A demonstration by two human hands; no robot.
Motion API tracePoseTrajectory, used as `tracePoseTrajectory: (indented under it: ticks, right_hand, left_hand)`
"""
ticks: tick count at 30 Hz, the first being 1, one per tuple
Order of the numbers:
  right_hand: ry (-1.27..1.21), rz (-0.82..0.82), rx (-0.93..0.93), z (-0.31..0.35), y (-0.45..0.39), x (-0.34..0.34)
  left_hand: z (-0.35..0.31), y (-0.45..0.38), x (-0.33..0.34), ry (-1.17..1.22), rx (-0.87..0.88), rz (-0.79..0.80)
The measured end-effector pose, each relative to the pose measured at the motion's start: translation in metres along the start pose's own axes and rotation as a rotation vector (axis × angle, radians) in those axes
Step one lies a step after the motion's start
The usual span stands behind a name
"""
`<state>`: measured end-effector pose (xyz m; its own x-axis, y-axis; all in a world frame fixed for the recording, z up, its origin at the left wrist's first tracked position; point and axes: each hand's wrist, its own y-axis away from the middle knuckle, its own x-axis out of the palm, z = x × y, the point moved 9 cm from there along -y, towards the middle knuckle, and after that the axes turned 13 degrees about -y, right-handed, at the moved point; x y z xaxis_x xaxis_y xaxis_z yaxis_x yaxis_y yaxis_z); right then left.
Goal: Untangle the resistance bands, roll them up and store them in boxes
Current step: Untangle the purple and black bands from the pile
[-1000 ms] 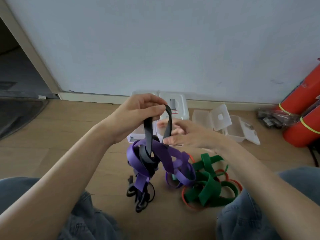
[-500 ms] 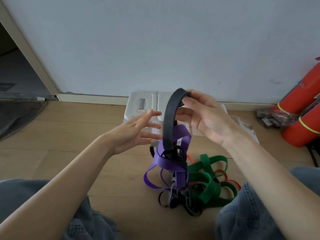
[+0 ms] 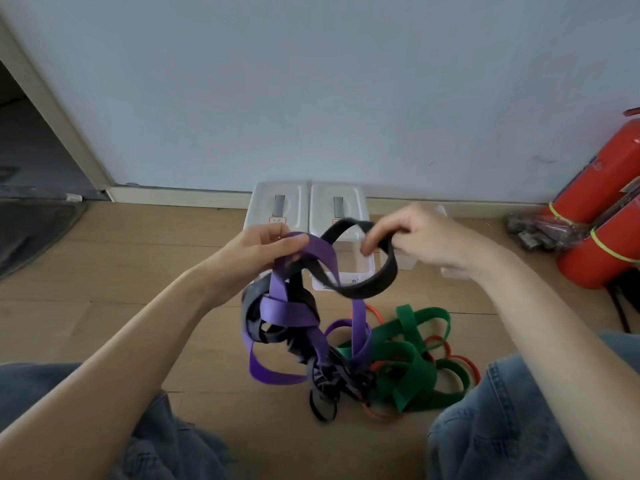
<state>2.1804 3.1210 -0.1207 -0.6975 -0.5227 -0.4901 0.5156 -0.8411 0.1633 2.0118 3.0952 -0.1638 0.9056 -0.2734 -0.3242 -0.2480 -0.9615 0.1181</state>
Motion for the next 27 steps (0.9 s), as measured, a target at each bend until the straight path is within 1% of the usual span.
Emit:
tracePoseTrajectory:
  ticks: [1, 2, 3, 4, 5, 6, 7, 8, 9, 10, 11, 13, 14, 15, 16, 17, 18, 19, 20, 21, 22, 23, 24, 25, 26, 27]
  right_hand:
    - [0.185, 0.061, 0.079, -0.012, -0.001, 0.008]
    - [0.319, 0.107, 0.141, -0.024, -0.002, 0.015]
    - [0.391, 0.118, 0.168, -0.031, -0.002, 0.019]
    - [0.397, 0.094, 0.141, -0.028, -0.002, 0.021]
    - [0.339, 0.044, 0.073, -0.020, -0.004, 0.021]
    - [0.220, -0.001, -0.007, -0.010, -0.006, 0.019]
    - [0.079, 0.001, -0.071, -0.002, -0.008, 0.021]
    - [-0.055, 0.055, -0.093, 0.003, -0.010, 0.027]
    - [-0.137, 0.126, -0.074, 0.002, -0.011, 0.039]
    - [-0.144, 0.184, -0.062, 0.001, -0.013, 0.053]
    - [-0.092, 0.200, -0.075, -0.002, -0.015, 0.067]
    - [0.038, 0.136, -0.105, -0.007, -0.021, 0.081]
    - [0.078, 0.100, -0.087, -0.009, -0.023, 0.079]
    - [0.106, 0.071, -0.047, -0.013, -0.025, 0.072]
    - [0.075, 0.030, -0.001, -0.015, -0.026, 0.058]
    - [-0.058, -0.022, 0.029, -0.014, -0.025, 0.042]
    - [-0.282, -0.068, 0.029, -0.009, -0.022, 0.026]
    - [-0.534, -0.095, -0.024, 0.001, -0.019, 0.012]
    - [-0.743, -0.086, -0.100, 0.013, -0.016, 0.005]
    - [-0.867, -0.043, -0.168, 0.025, -0.012, 0.004]
    - [-0.914, 0.007, -0.209, 0.035, -0.009, 0.010]
    - [-0.919, 0.046, -0.232, 0.040, -0.007, 0.017]
    - [-0.916, 0.055, -0.232, 0.043, -0.006, 0.024]
    - [-0.925, 0.045, -0.234, 0.044, -0.007, 0.026]
    - [-0.957, 0.029, -0.241, 0.045, -0.007, 0.025]
    - [-0.996, 0.007, -0.262, 0.045, -0.008, 0.021]
  left_hand:
    - [-0.009, 0.001, -0.005, 0.014, 0.031, -0.038]
    - [-0.018, 0.002, -0.010, 0.038, 0.067, -0.065]
    - [-0.026, 0.003, -0.014, 0.066, 0.097, -0.079]
    - [-0.034, 0.004, -0.016, 0.092, 0.128, -0.077]
    - [-0.041, 0.006, -0.017, 0.117, 0.153, -0.061]
    - [-0.045, 0.007, -0.015, 0.137, 0.170, -0.044]
    - [-0.049, 0.008, -0.013, 0.150, 0.177, -0.028]
    - [-0.052, 0.009, -0.011, 0.156, 0.185, -0.014]
    - [-0.056, 0.010, -0.009, 0.170, 0.187, -0.010]
    - [-0.059, 0.010, -0.008, 0.202, 0.197, -0.007]
    - [-0.061, 0.010, -0.009, 0.243, 0.201, -0.009]
    - [-0.061, 0.009, -0.013, 0.310, 0.203, -0.015]
    - [-0.060, 0.010, -0.018, 0.311, 0.201, -0.026]
    - [-0.056, 0.010, -0.023, 0.292, 0.193, -0.044]
    - [-0.050, 0.010, -0.031, 0.229, 0.179, -0.076]
    - [-0.042, 0.009, -0.038, 0.091, 0.151, -0.125]
    - [-0.033, 0.008, -0.044, -0.105, 0.109, -0.169]
    - [-0.022, 0.007, -0.042, -0.280, 0.048, -0.163]
    - [-0.008, 0.004, -0.031, -0.381, -0.021, -0.067]
    - [0.006, 0.004, -0.013, -0.390, -0.081, 0.096]
    - [0.015, 0.007, 0.006, -0.342, -0.117, 0.264]
    - [0.020, 0.011, 0.023, -0.289, -0.139, 0.386]
    - [0.023, 0.015, 0.033, -0.261, -0.144, 0.458]
    - [0.024, 0.016, 0.038, -0.259, -0.141, 0.487]
    - [0.024, 0.015, 0.040, -0.273, -0.126, 0.475]
    - [0.021, 0.012, 0.039, -0.280, -0.099, 0.410]
